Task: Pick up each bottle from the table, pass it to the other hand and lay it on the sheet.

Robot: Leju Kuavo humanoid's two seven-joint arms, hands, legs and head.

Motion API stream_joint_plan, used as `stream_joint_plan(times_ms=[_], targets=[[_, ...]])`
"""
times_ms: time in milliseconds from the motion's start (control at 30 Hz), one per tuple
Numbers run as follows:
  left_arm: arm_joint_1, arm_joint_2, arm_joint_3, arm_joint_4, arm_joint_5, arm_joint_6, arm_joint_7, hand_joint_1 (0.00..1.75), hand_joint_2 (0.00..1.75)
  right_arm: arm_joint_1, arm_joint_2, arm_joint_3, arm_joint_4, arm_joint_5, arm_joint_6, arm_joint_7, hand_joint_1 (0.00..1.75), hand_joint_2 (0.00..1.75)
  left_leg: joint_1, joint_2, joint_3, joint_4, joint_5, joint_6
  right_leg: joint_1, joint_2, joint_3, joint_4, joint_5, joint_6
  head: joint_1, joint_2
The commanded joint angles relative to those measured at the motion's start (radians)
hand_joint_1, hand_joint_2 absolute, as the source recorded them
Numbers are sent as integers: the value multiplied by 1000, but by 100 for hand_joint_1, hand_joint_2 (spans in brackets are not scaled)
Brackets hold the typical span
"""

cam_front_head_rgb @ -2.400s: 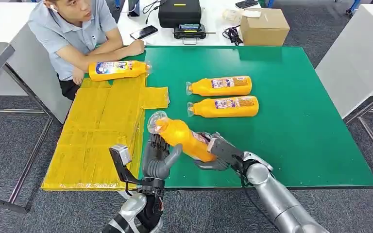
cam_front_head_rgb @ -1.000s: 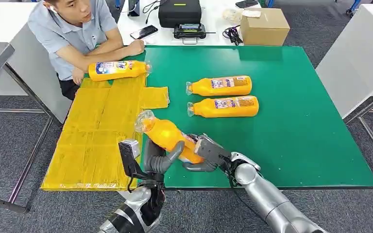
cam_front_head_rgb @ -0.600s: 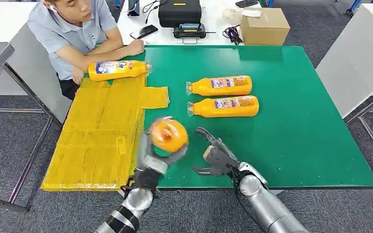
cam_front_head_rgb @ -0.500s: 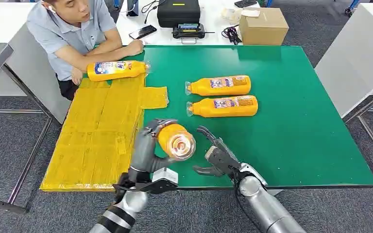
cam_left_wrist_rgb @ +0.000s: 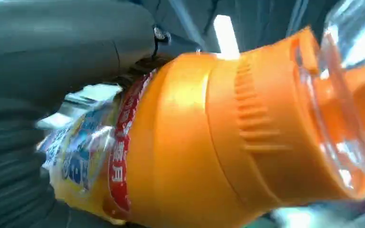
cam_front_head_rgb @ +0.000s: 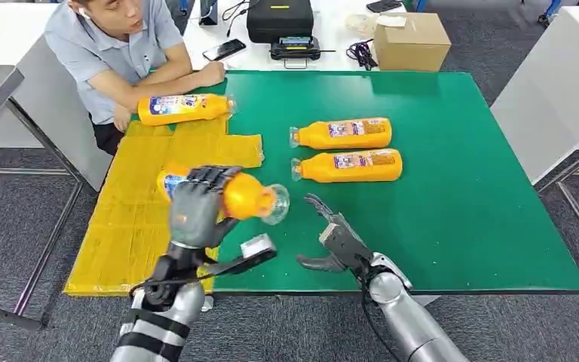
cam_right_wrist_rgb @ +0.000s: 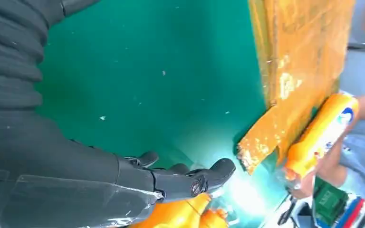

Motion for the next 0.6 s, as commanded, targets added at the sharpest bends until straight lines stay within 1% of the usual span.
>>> stream_joint_plan(times_ms=[33, 67, 100, 133, 267, 333, 367, 400, 433, 467, 500, 533, 567, 600], targets=[[-315, 139, -217, 543, -63, -141, 265, 175, 175, -49, 41, -40, 67, 15, 40, -4, 0, 175, 1, 0, 3, -1, 0, -3, 1, -1, 3, 0, 0, -3, 0, 0], [-348, 141, -224, 590, -61, -203, 285, 175, 175, -52, 46, -40, 71, 20, 41, -4, 0, 175, 1, -1, 2, -1, 1, -1, 1, -2, 2, 0, 0, -2, 0, 0], [-366, 143, -229, 609, -63, -220, 293, 175, 175, -52, 50, -41, 72, 21, 42, -4, 0, 175, 2, 0, 4, 0, 0, -3, 2, -1, 4, 0, -1, -4, 0, 0], [-379, 145, -232, 630, -63, -227, 307, 175, 175, -53, 53, -44, 73, 22, 43, -3, 0, 175, 1, 0, 3, 0, 1, -2, 1, -1, 3, 1, -1, -3, 0, 0], [-382, 146, -233, 639, -60, -220, 306, 175, 175, -52, 53, -45, 73, 24, 43, -3, 0, 175, 2, 3, 4, 0, 0, -3, 2, 2, 4, 1, -1, -3, 0, 0], [-398, 158, -254, 667, -64, -226, 365, 175, 175, -55, 59, -49, 77, 27, 50, -5, 0, 175, 2, 2, 5, 0, -1, -3, 2, 1, 5, 1, -2, -3, 0, 0], [-403, 167, -262, 679, -64, -210, 382, 175, 175, -54, 61, -51, 78, 29, 50, -5, 0, 175, 2, 2, 2, 0, 0, -2, 2, 1, 2, 1, 0, -2, 0, 0], [-404, 170, -263, 685, -64, -215, 379, 175, 175, -50, 61, -52, 77, 29, 48, -5, 0, 175, 2, 3, 4, 1, -1, -3, 2, 2, 5, 1, -1, -3, 0, 0], [-407, 170, -270, 692, -63, -219, 369, 175, 175, -46, 59, -53, 74, 29, 48, -5, 0, 175, 1, 2, 2, 0, 0, -2, 1, 2, 3, 1, 0, -2, 1, 0], [-405, 163, -259, 695, -53, -218, 361, 175, 175, -37, 56, -55, 69, 30, 46, -5, 0, 175, 2, 4, 4, 1, -1, -3, 2, 3, 4, 1, -1, -3, 0, 0], [-417, 168, -304, 705, -64, -230, 380, 162, 175, -33, 54, -57, 66, 32, 47, -5, 0, 175, 2, 2, 2, 0, 0, -2, 2, 2, 2, 1, -1, -2, 0, 0], [-425, 170, -330, 714, -64, -244, 391, 129, 175, -33, 54, -59, 69, 32, 49, -6, 0, 175, 3, 3, 4, 1, -1, -3, 3, 2, 5, 1, -1, -4, 0, 0], [-430, 169, -331, 721, -64, -258, 391, 147, 175, -34, 55, -59, 70, 32, 50, -7, 0, 175, 2, 1, 2, 0, 0, -3, 2, 0, 3, 1, -1, -3, 0, 0], [-439, 169, -333, 734, -64, -283, 396, 143, 175, -34, 57, -58, 70, 32, 53, -8, 0, 175, 3, 0, 3, 1, 0, -3, 3, 0, 4, 1, -1, -3, 0, 0]])
